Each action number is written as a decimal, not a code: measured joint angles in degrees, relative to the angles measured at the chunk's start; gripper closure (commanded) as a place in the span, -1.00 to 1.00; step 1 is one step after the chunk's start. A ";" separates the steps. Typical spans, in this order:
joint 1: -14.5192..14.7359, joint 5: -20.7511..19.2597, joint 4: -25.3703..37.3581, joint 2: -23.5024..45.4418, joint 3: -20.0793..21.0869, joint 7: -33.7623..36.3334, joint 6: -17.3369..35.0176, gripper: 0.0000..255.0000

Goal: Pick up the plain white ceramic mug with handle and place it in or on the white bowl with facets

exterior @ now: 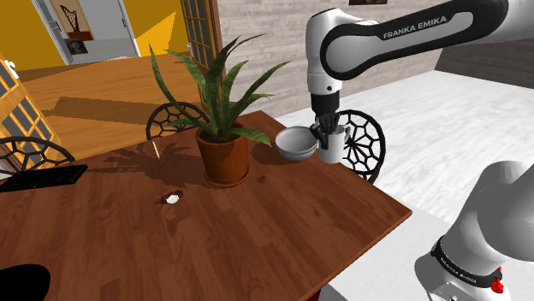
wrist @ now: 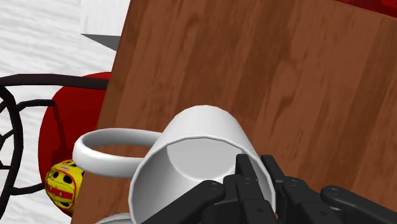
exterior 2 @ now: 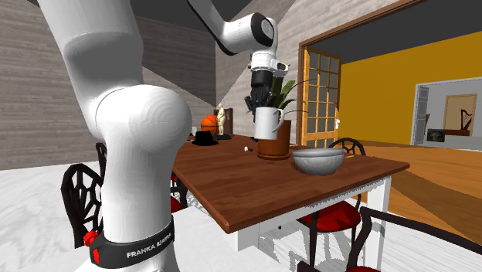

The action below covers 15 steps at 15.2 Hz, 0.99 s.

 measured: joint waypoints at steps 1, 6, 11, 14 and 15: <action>-0.03 -0.02 0.55 -0.27 -0.06 -0.07 -0.82 1.00; -0.13 -0.13 4.29 0.22 -0.19 -0.24 -4.06 1.00; -1.91 -1.49 12.69 7.78 -2.55 -3.94 -4.90 1.00; -3.01 -2.03 20.89 13.98 -3.86 -6.26 -6.86 1.00; -3.43 -2.14 23.54 16.11 -4.32 -7.15 -7.36 1.00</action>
